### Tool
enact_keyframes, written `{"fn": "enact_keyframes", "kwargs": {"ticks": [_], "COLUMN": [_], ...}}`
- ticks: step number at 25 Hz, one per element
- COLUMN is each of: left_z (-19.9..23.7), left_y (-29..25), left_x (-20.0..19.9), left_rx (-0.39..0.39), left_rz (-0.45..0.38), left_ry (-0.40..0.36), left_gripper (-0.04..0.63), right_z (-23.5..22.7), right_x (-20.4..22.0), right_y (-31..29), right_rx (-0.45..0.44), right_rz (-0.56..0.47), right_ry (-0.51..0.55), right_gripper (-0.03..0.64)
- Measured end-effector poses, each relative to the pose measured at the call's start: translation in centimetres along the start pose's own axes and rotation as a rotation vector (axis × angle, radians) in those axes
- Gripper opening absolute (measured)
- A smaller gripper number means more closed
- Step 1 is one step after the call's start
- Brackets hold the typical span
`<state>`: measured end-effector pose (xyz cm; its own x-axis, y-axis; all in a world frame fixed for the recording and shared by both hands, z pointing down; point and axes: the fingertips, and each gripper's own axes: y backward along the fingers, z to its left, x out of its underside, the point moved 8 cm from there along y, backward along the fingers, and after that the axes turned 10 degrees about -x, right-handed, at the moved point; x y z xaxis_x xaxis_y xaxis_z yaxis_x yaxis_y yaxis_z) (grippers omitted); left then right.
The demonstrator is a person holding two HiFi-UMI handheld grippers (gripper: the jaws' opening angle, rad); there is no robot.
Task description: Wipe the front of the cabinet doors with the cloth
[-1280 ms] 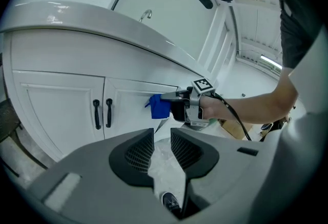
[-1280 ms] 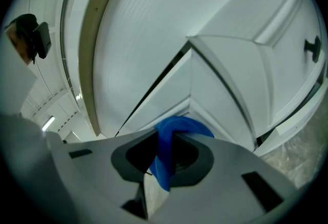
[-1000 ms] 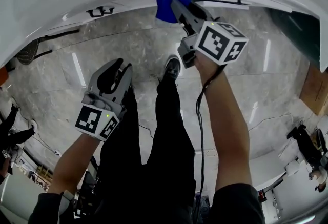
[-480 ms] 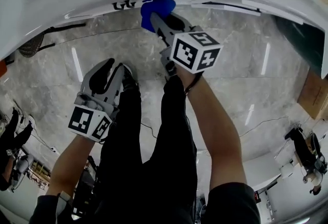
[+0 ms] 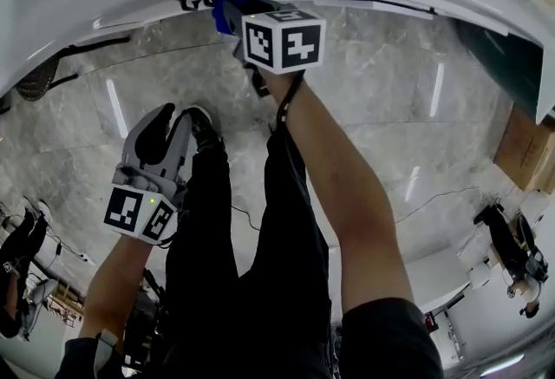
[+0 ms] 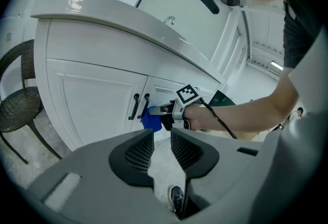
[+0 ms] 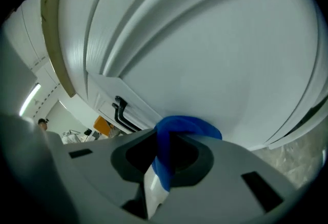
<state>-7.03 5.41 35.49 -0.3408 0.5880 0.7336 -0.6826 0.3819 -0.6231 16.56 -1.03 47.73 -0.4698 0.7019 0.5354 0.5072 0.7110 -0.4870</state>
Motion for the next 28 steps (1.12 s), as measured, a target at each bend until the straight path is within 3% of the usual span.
{"fn": "enact_keyframes", "kwargs": {"ticks": [5, 13, 24, 28], "left_z": [-1.6, -6.6, -11.1, -11.5], "left_y": [-1.4, -4.3, -7.2, -7.3], "left_x": [-0.1, -0.5, 0.1, 0.0], "left_rx": [0.026, 0.064, 0.1, 0.113], "left_rz": [0.013, 0.023, 0.047, 0.044], "left_ry": [-0.01, -0.038, -0.035, -0.036], "left_gripper": [0.104, 0.104, 0.104, 0.104], "right_z": [-1.1, -4.8, -10.5, -10.7], "right_x": [-0.1, -0.6, -0.7, -0.2], "right_y": [1.6, 7.1, 12.5, 13.4], "right_rx": [-0.051, -0.033, 0.045, 0.192], "right_rz": [-0.085, -0.148, -0.122, -0.061], "right_ry": [-0.08, -0.107, -0.076, 0.026], "right_gripper": [0.057, 0.057, 0.057, 0.057]}}
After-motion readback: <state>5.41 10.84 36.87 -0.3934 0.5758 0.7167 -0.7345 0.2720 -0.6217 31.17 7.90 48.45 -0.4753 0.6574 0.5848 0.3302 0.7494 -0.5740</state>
